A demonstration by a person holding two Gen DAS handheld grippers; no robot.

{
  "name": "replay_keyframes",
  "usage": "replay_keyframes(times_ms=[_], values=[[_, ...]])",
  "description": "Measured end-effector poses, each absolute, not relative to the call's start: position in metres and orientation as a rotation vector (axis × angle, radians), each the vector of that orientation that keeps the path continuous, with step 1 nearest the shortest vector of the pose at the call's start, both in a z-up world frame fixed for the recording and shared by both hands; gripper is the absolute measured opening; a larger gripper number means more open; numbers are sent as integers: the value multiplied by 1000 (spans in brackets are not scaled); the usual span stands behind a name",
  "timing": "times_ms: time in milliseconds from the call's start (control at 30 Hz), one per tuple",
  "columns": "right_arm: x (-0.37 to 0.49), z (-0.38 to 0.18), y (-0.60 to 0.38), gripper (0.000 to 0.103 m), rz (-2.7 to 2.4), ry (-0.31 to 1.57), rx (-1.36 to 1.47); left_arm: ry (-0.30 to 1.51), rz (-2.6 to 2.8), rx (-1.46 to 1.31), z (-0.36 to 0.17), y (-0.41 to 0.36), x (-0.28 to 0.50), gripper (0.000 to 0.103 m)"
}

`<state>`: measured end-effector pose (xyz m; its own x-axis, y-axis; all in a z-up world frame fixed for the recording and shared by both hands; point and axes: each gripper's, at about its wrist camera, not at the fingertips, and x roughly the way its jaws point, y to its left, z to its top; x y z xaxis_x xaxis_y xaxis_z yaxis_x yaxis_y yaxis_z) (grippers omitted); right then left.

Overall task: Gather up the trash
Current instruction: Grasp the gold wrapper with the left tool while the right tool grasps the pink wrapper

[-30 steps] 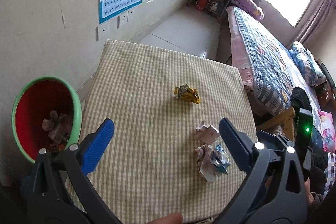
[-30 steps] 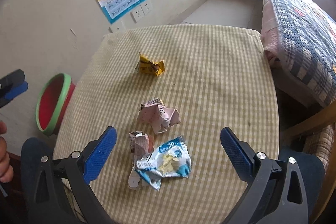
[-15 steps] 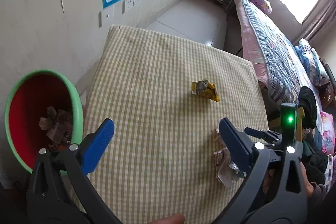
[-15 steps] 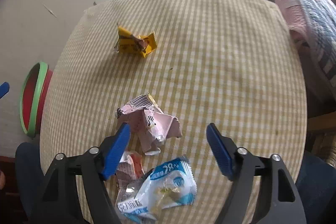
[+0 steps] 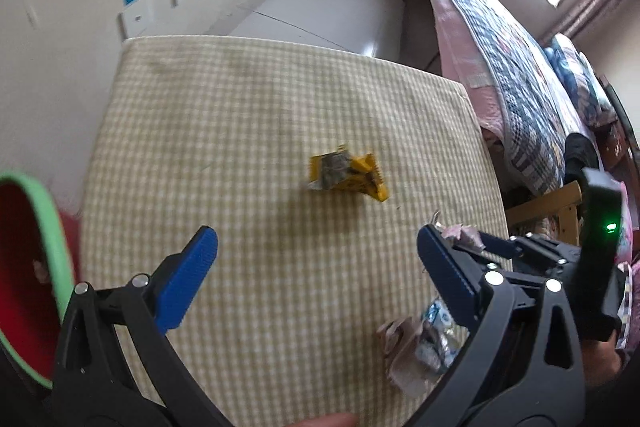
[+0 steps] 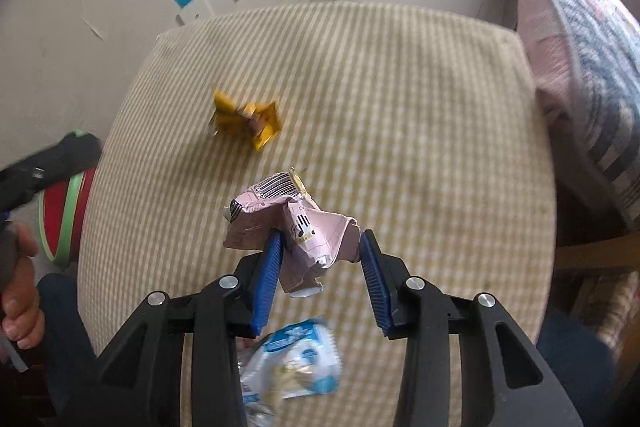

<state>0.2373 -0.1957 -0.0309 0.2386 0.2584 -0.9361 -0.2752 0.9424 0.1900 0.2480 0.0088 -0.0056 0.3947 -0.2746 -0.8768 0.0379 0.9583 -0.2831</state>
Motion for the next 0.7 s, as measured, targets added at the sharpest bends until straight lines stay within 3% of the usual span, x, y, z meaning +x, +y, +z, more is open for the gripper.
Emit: replay_keyframes(times_ms=[400, 533, 667, 700], values=[[265, -37, -222, 39, 316, 1268, 16, 1230, -176, -210, -46, -19, 295, 97], [273, -43, -229, 39, 304, 1271, 34, 1262, -182, -200, -58, -29, 309, 91], [279, -45, -233, 40, 298, 1263, 48, 1303, -188, -192, -70, -38, 319, 72], [280, -45, -233, 40, 297, 1260, 51, 1314, -190, -187, -72, -41, 321, 59]])
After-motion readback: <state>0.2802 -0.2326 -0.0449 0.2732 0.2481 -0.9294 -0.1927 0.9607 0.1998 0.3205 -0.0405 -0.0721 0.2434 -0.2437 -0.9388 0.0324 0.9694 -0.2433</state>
